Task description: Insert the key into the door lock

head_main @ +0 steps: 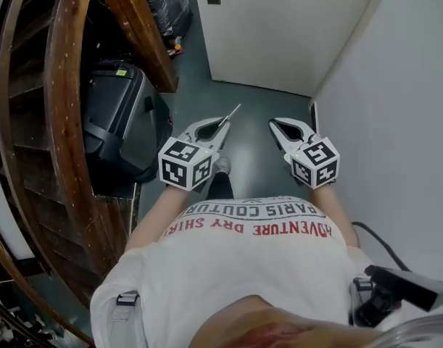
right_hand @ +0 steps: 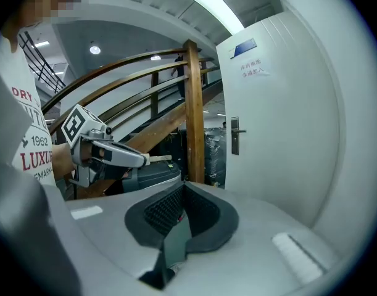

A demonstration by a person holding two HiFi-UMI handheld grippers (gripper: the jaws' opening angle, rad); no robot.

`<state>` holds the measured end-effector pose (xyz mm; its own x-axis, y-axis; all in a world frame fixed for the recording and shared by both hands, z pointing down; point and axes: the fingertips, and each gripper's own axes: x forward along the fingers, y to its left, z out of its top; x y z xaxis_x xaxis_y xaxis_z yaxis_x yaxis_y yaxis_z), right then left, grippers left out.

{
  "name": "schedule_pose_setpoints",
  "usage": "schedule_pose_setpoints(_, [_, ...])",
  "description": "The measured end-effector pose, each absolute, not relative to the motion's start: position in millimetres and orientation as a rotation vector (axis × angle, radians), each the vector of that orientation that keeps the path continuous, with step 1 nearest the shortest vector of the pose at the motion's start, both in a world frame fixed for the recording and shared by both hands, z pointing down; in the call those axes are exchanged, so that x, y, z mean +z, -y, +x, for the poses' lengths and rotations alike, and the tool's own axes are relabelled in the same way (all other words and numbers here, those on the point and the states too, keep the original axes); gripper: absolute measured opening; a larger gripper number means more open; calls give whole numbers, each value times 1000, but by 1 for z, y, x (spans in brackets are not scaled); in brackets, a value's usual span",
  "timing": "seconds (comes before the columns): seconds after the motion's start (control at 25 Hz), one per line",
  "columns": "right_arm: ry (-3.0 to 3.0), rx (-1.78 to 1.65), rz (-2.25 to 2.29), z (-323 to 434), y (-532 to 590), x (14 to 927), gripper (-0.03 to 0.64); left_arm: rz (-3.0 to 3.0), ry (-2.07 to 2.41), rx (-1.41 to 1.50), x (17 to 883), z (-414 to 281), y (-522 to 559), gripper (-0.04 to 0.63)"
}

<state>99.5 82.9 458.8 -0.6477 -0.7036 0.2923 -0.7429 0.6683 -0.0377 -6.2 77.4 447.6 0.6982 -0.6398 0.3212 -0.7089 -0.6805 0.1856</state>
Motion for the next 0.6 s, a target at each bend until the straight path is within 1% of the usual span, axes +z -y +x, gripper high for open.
schedule_pose_setpoints(0.2, [2628, 253, 1206, 71, 71, 437, 2, 2606, 1057, 373, 430, -41, 74, 23])
schedule_pose_setpoints(0.36, [2626, 188, 1238, 51, 189, 404, 2, 2622, 1086, 373, 403, -70, 195, 23])
schedule_pose_setpoints(0.48, [2640, 125, 1274, 40, 245, 382, 2, 2651, 1097, 352, 386, -83, 258, 23])
schedule_pose_setpoints(0.6, [2646, 62, 1286, 36, 278, 369, 2, 2672, 1101, 324, 373, -85, 301, 23])
